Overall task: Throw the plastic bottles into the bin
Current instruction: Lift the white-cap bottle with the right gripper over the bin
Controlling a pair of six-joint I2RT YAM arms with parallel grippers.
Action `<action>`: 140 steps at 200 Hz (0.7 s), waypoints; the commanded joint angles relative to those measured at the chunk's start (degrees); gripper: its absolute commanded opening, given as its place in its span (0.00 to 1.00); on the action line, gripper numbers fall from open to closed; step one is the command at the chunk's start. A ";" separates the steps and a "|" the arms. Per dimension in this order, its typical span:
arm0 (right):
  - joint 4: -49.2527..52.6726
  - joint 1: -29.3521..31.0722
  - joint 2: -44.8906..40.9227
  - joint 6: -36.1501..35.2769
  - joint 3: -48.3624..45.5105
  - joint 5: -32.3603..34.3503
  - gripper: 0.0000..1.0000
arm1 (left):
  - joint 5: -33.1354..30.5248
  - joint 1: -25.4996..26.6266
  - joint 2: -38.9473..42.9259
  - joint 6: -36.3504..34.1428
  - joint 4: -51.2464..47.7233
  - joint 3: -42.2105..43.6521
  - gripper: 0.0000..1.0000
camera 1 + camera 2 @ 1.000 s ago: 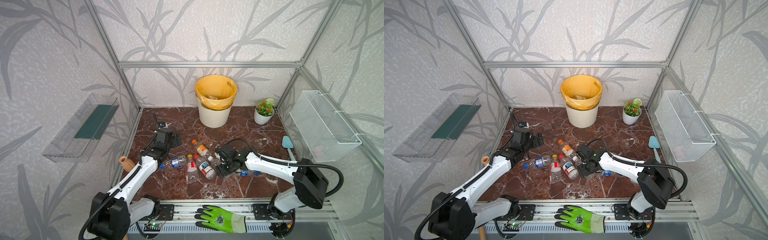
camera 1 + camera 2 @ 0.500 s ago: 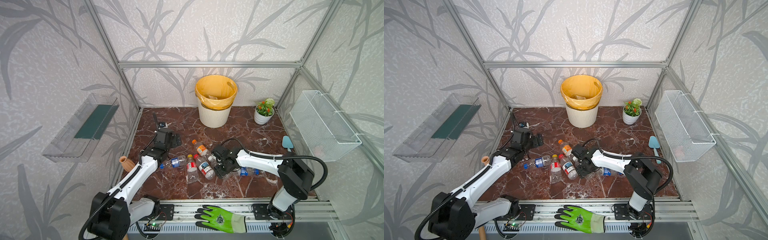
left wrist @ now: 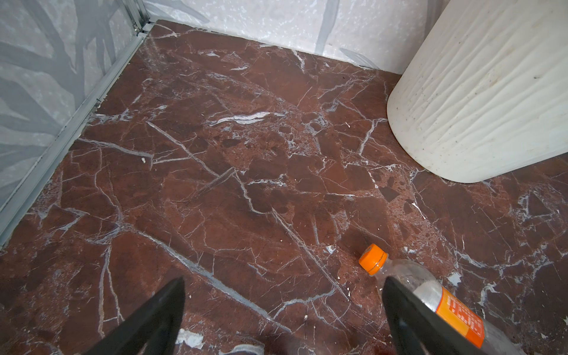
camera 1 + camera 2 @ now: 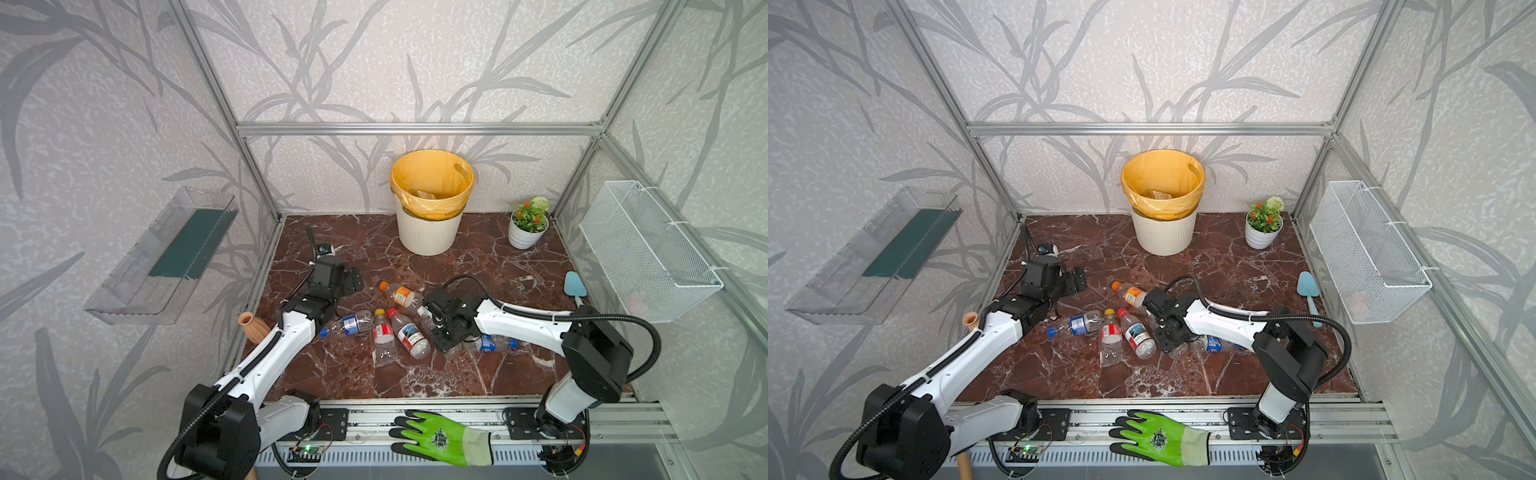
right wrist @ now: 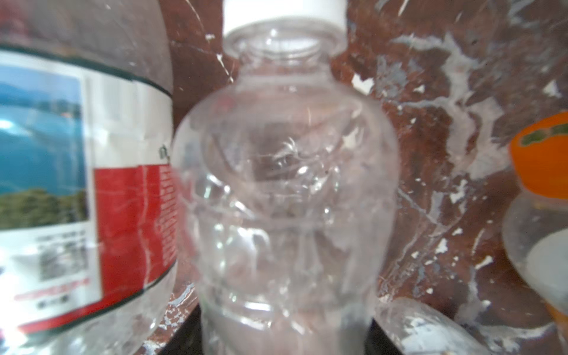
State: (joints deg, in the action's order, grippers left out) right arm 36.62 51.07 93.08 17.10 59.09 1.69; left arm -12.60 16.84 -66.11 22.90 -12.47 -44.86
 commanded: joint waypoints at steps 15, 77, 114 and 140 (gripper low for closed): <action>-3.90 0.44 -8.52 -1.29 -2.45 3.64 0.53 | -1.53 0.22 -0.16 0.04 -1.19 -0.12 0.99; -17.97 -0.94 -25.78 -7.70 -5.93 17.31 0.48 | -1.16 0.22 -0.57 0.37 -0.69 -0.21 0.99; -30.88 -7.12 -32.15 -13.36 -2.43 18.98 0.46 | -1.29 0.30 0.49 -0.37 -0.18 0.30 0.99; -39.47 -11.78 -31.76 -18.03 3.70 16.40 0.46 | -1.30 0.39 0.66 -0.60 -0.79 0.14 0.99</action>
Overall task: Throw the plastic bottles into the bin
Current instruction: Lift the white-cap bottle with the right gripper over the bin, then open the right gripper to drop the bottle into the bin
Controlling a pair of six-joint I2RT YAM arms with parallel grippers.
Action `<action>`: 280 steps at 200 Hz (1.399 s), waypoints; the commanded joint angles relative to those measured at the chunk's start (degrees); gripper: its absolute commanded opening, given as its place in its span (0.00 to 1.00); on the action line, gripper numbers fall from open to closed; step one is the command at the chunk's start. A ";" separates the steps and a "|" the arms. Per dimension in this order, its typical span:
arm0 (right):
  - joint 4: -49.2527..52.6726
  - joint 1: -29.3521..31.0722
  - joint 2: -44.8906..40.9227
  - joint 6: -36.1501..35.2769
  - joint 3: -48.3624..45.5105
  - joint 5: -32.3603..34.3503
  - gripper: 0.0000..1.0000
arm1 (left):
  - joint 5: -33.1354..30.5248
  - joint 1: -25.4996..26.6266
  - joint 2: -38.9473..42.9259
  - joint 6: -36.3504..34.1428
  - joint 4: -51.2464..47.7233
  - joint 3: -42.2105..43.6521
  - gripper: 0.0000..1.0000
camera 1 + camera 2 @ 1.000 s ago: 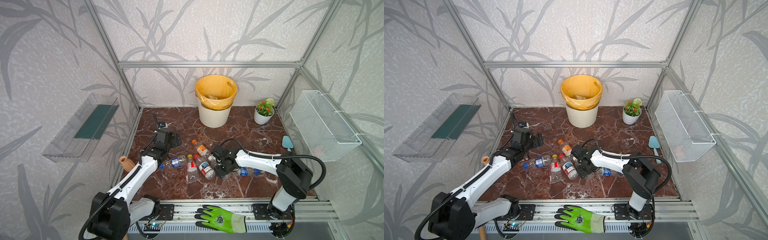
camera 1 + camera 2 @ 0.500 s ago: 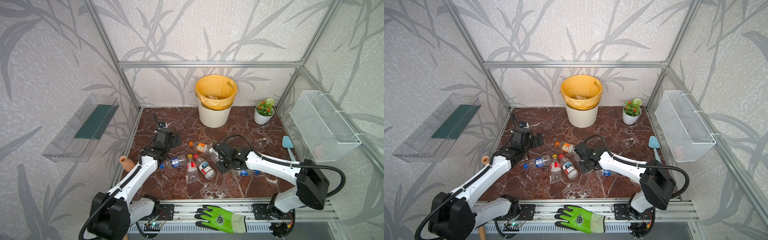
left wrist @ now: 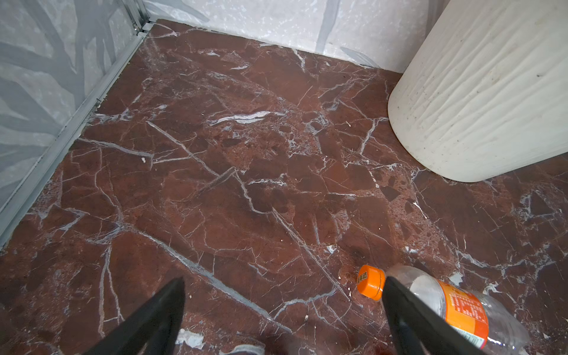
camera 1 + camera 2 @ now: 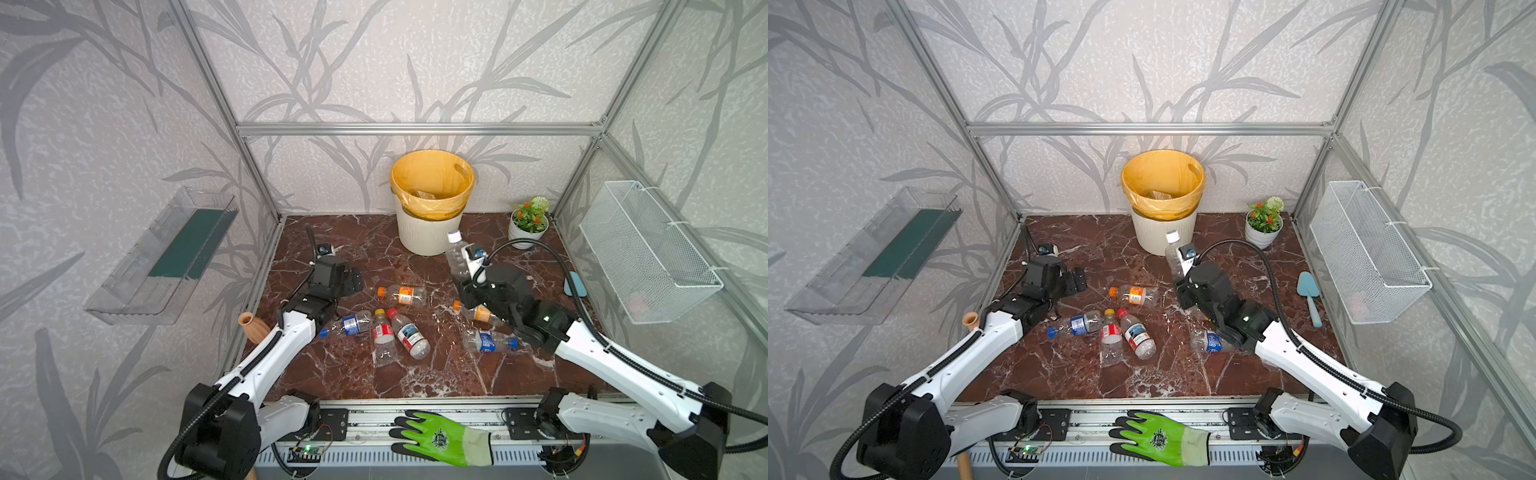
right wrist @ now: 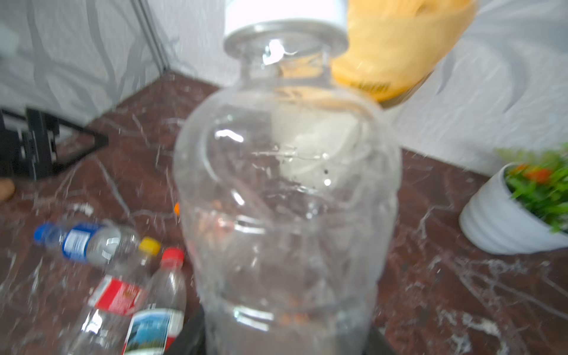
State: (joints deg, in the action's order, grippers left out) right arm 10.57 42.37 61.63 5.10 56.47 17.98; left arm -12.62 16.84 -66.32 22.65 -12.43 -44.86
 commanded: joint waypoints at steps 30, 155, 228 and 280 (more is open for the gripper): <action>-17.33 -8.18 5.65 -6.56 17.83 -6.69 0.47 | -1.09 0.65 1.36 -0.20 -0.70 0.63 0.99; 37.17 -17.14 68.72 -2.16 112.22 -17.63 0.88 | -3.38 1.61 4.37 -0.87 -3.36 1.25 0.99; 23.14 -16.97 40.29 -3.64 72.32 -15.56 0.99 | -2.09 1.70 3.04 -0.30 -1.14 1.84 0.99; -12.22 -18.84 10.70 0.30 16.06 -12.53 0.99 | -1.95 1.70 2.03 -0.51 -1.09 1.73 0.99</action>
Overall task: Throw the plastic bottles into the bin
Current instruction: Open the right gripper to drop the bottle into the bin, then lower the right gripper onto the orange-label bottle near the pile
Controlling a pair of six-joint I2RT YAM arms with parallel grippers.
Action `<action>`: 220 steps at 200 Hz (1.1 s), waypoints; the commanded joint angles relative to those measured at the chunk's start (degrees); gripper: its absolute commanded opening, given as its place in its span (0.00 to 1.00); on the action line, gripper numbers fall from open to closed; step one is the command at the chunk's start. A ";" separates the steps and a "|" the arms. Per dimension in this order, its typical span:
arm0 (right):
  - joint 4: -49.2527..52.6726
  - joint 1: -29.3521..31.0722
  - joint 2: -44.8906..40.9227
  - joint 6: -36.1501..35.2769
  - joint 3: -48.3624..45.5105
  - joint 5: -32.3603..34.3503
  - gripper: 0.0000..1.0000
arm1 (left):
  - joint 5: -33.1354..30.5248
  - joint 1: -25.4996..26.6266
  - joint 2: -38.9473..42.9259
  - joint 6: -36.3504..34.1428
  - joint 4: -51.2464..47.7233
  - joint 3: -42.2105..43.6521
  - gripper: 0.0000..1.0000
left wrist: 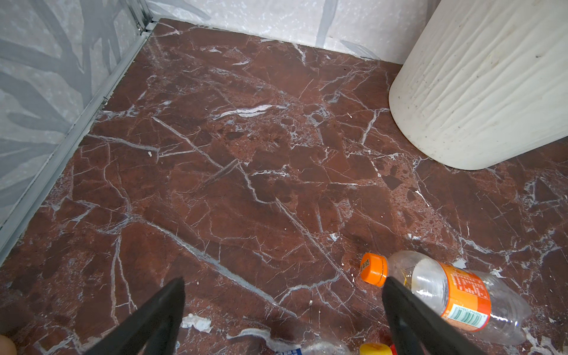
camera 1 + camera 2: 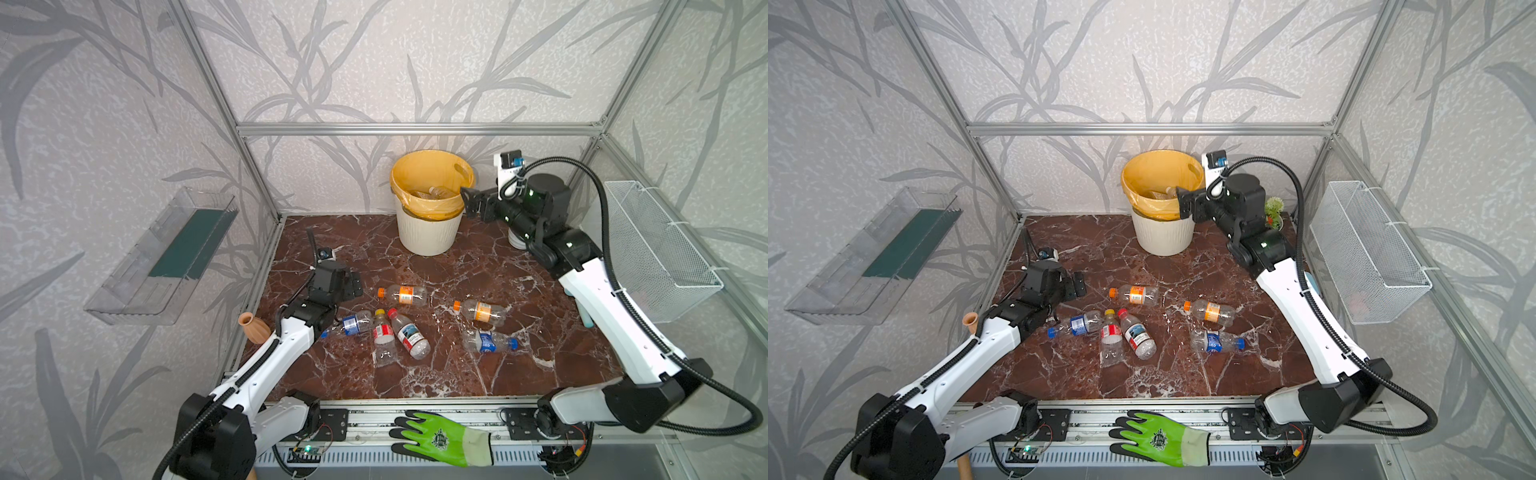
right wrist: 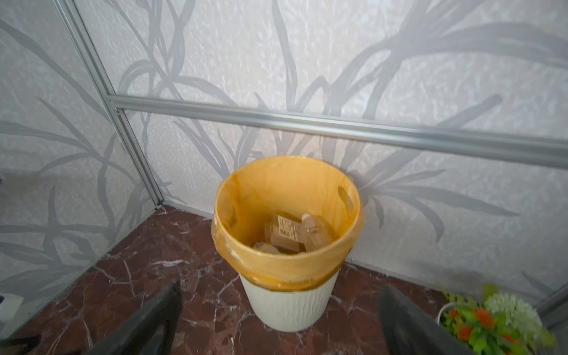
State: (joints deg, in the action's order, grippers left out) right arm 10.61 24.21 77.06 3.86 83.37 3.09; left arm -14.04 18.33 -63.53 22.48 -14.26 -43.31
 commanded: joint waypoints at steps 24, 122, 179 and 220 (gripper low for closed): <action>-10.47 -0.65 -12.42 1.65 -23.77 2.93 0.99 | -0.07 0.26 -2.11 0.18 1.12 -0.18 0.99; 7.91 -0.58 -19.34 39.80 -44.34 2.96 0.99 | 1.00 0.56 -5.15 -0.81 2.09 -1.85 0.99; 6.49 -0.26 -18.91 53.97 -48.20 -0.03 0.99 | 1.03 0.58 -5.80 -1.12 2.01 -1.81 0.99; 8.73 0.48 -18.02 58.12 -48.30 -0.64 0.99 | 1.38 0.66 -6.94 -1.13 1.76 -2.16 0.99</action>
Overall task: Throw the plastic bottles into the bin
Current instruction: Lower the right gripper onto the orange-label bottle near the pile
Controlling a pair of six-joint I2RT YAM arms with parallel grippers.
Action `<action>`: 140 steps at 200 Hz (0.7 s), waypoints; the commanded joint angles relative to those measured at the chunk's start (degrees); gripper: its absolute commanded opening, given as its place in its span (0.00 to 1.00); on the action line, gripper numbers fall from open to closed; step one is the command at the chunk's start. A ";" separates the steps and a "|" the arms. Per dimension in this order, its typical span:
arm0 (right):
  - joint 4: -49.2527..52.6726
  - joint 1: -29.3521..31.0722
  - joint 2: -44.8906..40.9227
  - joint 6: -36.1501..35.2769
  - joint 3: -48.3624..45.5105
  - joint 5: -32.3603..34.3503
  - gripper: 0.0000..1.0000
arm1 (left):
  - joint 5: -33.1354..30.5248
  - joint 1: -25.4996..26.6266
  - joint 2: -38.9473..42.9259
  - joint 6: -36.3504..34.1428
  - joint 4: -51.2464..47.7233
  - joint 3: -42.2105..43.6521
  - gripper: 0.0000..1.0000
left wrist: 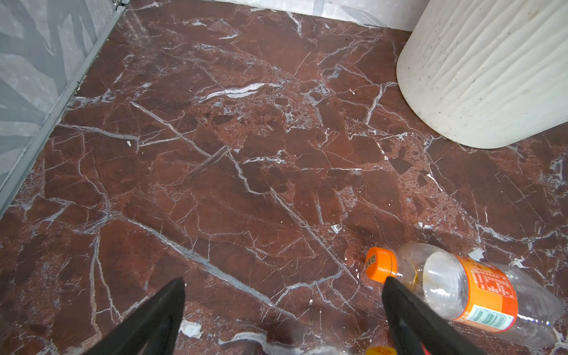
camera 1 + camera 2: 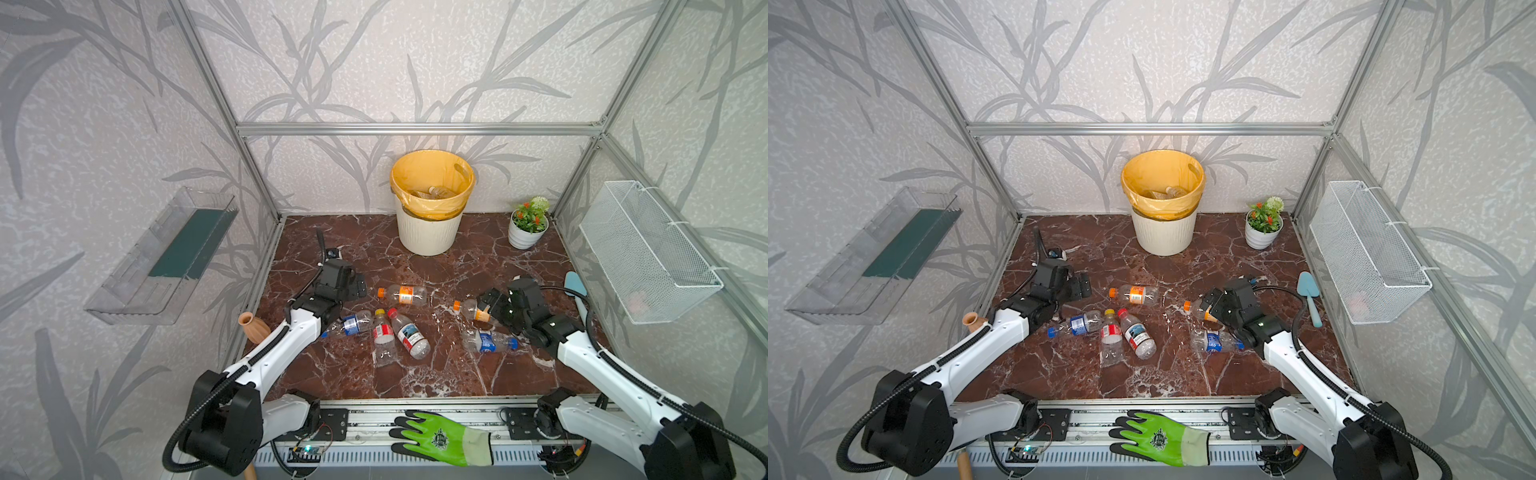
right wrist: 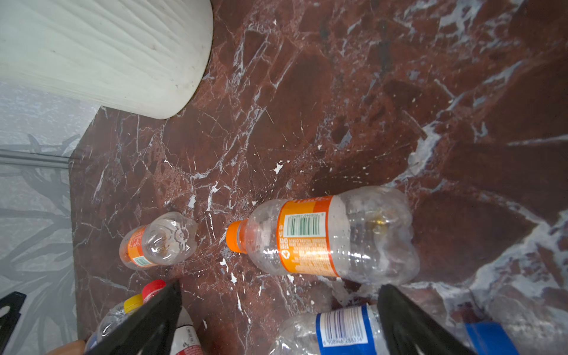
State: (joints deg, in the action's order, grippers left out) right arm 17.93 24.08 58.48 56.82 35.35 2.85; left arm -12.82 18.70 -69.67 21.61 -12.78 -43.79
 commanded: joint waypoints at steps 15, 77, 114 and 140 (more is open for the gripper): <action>1.04 0.63 1.62 6.17 -0.29 -1.06 0.99 | 0.51 0.29 -0.67 -0.25 0.61 -1.61 0.99; -3.99 0.93 7.85 8.22 -1.08 -3.77 0.99 | 0.07 0.30 -0.12 -0.42 0.39 -1.19 0.99; -6.71 0.95 11.85 7.55 0.12 -3.21 0.99 | 0.10 0.37 -0.20 -0.42 0.47 -1.15 0.99; -8.35 0.89 15.44 6.91 1.14 -2.07 0.99 | 0.13 0.37 -0.15 -0.51 0.47 -1.01 0.99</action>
State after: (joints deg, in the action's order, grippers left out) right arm 12.25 24.80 71.22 63.88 34.87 -0.47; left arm -12.29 18.74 -70.28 21.54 -12.80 -43.79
